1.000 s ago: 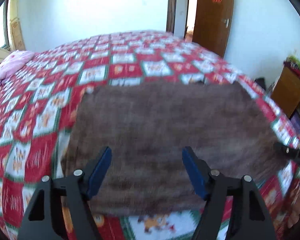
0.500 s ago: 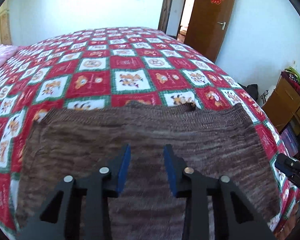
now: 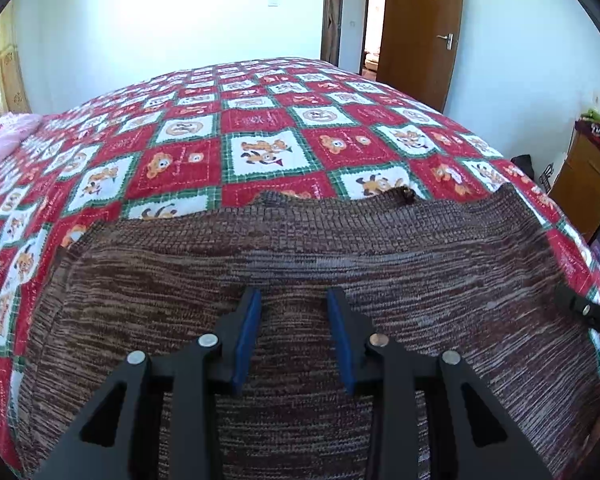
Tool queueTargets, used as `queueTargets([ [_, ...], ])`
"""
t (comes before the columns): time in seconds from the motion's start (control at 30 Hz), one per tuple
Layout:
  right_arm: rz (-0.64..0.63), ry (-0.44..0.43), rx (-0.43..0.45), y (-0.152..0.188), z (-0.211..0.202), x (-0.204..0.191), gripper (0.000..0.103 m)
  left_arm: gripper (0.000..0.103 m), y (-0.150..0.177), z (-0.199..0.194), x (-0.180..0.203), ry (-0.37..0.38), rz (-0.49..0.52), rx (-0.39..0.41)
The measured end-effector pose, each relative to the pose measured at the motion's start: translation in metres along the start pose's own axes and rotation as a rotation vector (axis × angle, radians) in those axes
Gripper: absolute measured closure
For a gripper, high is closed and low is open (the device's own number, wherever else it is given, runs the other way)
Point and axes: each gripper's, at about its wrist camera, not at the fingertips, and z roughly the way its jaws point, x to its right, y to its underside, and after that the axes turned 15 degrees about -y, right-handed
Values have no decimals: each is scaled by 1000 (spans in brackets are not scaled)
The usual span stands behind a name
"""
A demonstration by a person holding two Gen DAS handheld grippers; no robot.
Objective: Fold small clothes
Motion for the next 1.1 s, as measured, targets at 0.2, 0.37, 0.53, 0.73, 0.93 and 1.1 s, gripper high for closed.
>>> queueTargets([
  [0.2, 3, -8, -24, 0, 4, -3, 80, 66, -1, 1, 4, -16, 18, 6],
  [0.37, 78, -49, -10, -7, -3, -5, 86, 66, -1, 2, 0, 7, -2, -1],
  [0.53, 11, -71, 2, -16, -8, -41, 86, 66, -1, 3, -5, 24, -16, -5],
  [0.73, -76, -123, -38, -16, 9, -103, 87, 66, 0, 2, -9, 60, -40, -11],
  [0.93, -78, -192, -115, 13, 42, -134, 90, 64, 3, -2, -31, 199, -71, -58],
  [1.1, -90, -211, -155, 35, 68, -143, 90, 64, 20, -15, -53, 313, -89, -97],
])
